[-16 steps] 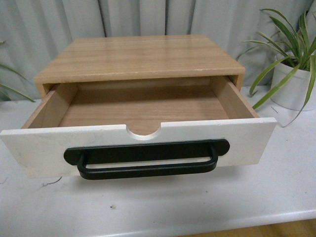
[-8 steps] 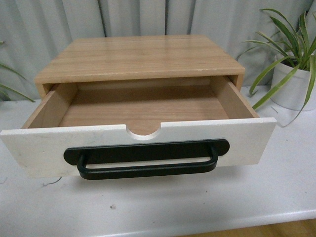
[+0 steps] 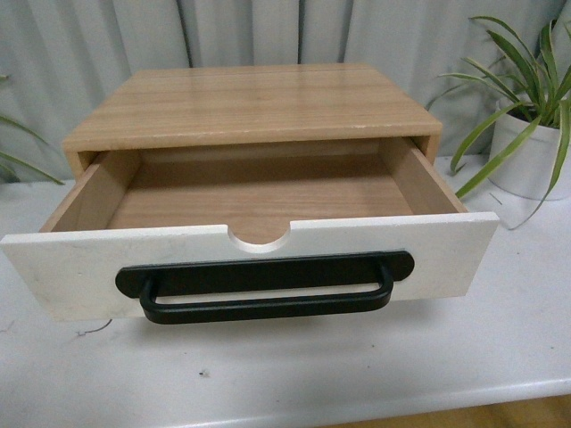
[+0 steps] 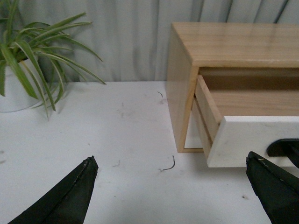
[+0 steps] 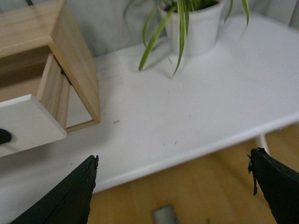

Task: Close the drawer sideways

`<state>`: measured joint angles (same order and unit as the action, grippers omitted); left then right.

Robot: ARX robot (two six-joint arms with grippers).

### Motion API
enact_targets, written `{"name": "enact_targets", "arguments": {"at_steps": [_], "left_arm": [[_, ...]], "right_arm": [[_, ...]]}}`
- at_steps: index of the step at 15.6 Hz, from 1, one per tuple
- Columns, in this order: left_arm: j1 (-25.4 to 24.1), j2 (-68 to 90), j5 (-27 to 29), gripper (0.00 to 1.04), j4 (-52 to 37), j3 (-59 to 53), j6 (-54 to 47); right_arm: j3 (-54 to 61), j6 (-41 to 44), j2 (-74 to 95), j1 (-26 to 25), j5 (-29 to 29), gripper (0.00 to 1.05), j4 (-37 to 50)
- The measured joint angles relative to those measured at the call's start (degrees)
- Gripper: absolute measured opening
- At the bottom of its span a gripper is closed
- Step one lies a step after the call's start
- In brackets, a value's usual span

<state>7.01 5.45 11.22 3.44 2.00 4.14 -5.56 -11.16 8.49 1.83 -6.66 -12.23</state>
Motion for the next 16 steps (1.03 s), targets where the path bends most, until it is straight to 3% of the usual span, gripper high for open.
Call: {"name": "enact_targets", "arguments": {"at_steps": [2,4,6,9,12,16], "left_arm": [[8.0,6.1,4.9,0.98,-5.5,0.3,-3.0],[18.7,16.7,4.3,0.98,-12.5,0.8,-13.8],[24.3,29.3,1.5,0.98,-20.0,1.4,-24.9],[24.2,43.8,-1.1,0.98,-29.4,4.3,-32.3],[22.0,50.6,-5.8,0.98,-28.8,5.8,-37.1],[18.6,57.0,-8.5,0.98,-31.8,8.8,-41.4]], "right_arm": [[-3.9,-5.5,5.6,2.4,2.1,0.98,-0.9],[-8.3,0.3,14.5,9.8,7.4,0.98,-2.2],[-9.7,10.3,23.1,17.4,8.6,0.98,-0.6],[-12.3,20.0,33.8,21.4,11.1,0.98,5.1],[-14.7,26.9,43.4,24.5,13.0,0.98,7.3],[-18.6,31.2,53.4,24.3,13.4,0.98,13.9]]}}
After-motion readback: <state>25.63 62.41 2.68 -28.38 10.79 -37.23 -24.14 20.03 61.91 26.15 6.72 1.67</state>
